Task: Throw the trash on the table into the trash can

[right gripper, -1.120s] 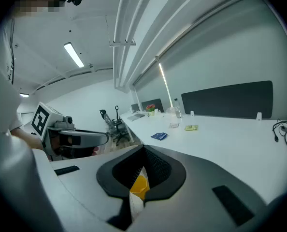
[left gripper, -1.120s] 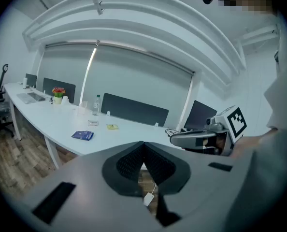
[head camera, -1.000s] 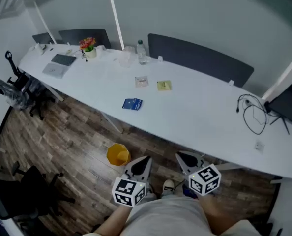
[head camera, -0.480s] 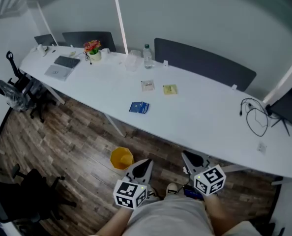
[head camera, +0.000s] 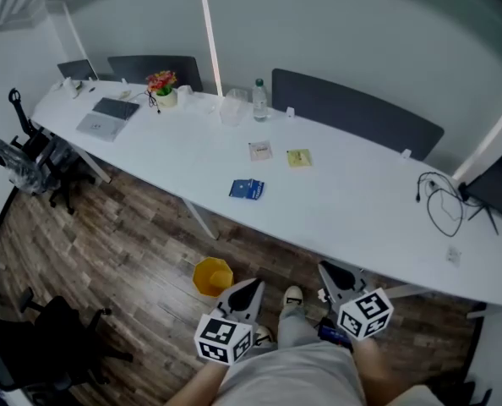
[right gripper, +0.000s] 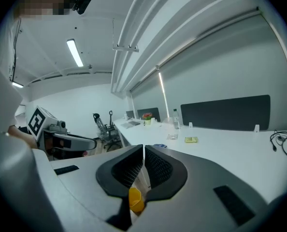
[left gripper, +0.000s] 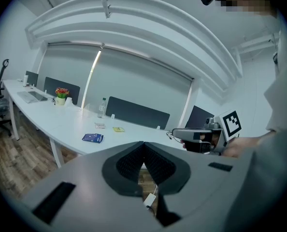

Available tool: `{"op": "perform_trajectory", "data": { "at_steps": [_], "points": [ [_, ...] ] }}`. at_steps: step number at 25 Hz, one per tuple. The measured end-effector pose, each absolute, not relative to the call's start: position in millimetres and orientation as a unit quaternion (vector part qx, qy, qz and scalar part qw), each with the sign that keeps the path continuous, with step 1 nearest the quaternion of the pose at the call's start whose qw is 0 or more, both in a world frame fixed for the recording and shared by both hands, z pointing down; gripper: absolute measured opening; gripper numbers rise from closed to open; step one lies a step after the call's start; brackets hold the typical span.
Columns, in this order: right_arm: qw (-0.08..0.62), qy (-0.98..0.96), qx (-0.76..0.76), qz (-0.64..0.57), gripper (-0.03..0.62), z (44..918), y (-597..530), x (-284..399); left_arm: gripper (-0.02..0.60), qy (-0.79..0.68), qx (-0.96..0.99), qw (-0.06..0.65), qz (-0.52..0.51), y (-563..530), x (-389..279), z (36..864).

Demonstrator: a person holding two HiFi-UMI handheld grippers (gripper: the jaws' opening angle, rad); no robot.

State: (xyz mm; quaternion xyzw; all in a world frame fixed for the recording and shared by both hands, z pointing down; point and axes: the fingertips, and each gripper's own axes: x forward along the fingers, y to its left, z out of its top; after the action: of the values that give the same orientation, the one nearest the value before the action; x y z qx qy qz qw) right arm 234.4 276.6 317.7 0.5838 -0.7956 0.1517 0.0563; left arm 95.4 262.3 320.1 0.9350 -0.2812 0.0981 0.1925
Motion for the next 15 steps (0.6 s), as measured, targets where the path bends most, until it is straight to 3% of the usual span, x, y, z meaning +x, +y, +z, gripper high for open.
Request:
{"op": "perform_trajectory", "data": {
  "at_steps": [15],
  "points": [
    [0.071, -0.800, 0.574, 0.161, 0.032, 333, 173, 288, 0.002, -0.288, 0.931, 0.196, 0.109, 163, 149, 327]
  ]
}}
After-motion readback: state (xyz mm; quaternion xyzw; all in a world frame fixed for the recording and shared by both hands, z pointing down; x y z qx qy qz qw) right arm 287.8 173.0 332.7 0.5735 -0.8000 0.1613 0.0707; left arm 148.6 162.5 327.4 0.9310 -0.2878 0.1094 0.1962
